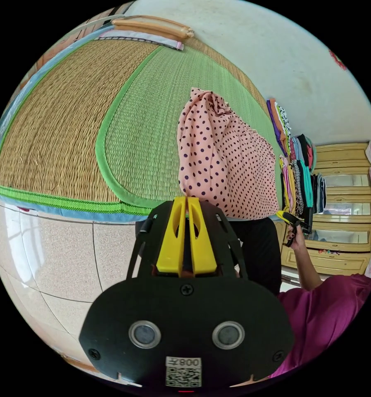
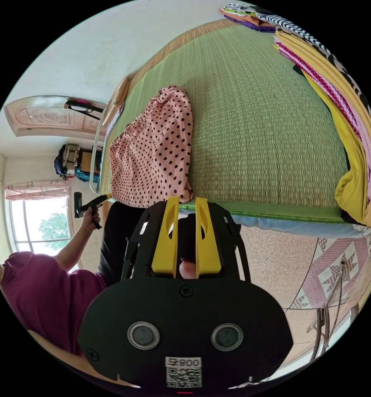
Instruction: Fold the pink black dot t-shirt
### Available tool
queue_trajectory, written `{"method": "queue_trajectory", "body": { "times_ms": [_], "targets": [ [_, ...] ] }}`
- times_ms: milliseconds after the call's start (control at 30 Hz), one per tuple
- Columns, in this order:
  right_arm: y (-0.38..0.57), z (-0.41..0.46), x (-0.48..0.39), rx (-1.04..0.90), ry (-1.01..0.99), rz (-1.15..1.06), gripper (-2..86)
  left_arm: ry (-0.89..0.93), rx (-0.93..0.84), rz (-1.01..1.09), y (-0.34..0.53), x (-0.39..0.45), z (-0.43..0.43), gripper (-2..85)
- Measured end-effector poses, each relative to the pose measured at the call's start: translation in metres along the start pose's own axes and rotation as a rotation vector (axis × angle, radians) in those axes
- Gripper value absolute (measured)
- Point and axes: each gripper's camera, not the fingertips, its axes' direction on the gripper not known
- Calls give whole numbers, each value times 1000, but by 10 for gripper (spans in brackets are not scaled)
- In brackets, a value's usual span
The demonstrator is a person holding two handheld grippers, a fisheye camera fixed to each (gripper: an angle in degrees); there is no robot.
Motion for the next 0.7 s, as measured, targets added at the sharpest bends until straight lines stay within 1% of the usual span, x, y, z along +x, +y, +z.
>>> {"method": "queue_trajectory", "body": {
  "times_ms": [167, 300, 400, 467, 567, 700],
  "targets": [
    [11, 9, 6, -11, -38, -24, 19, -45, 27, 9, 10, 24, -5, 7],
    [23, 19, 5, -44, -60, -49, 6, -72, 39, -23, 22, 40, 1, 8],
    [36, 18, 8, -30, -93, -47, 3, -99, 83, -40, 36, 62, 4, 13],
    [46, 13, 10, -5, -128, -54, 2, -99, 122, -13, 45, 84, 4, 17],
    [54, 5, 11, 22, -170, -69, 2, -58, 142, 116, 56, 141, 15, 24],
    [61, -1, 13, 48, -212, -79, 1, 82, 57, 395, 60, 252, 67, 43]
  ]
}}
